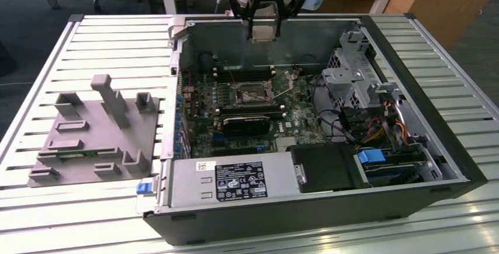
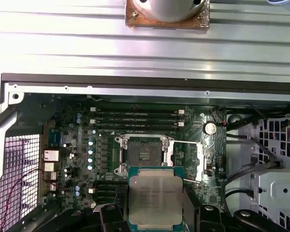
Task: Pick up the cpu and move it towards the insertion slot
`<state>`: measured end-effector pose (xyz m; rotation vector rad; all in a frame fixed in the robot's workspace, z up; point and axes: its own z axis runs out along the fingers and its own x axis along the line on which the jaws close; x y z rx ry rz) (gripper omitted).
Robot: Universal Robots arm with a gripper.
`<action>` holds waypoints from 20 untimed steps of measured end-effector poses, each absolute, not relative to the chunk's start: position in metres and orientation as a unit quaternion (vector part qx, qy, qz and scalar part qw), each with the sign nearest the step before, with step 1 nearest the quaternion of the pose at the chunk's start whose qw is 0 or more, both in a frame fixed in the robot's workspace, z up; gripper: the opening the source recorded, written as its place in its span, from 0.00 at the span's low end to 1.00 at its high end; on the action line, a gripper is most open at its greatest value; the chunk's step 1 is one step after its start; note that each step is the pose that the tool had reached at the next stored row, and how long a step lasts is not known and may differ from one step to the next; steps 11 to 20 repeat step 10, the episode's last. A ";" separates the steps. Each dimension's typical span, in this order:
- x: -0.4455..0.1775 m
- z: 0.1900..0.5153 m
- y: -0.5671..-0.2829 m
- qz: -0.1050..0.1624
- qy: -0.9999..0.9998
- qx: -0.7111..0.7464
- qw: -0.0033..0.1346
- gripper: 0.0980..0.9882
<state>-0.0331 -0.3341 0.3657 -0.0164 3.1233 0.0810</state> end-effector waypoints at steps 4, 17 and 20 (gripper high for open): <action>-0.033 0.366 -0.334 0.026 1.000 -0.005 0.009 0.49; -0.033 0.366 -0.334 0.026 1.000 -0.005 0.009 0.49; -0.033 0.366 -0.334 0.026 1.000 -0.005 0.009 0.49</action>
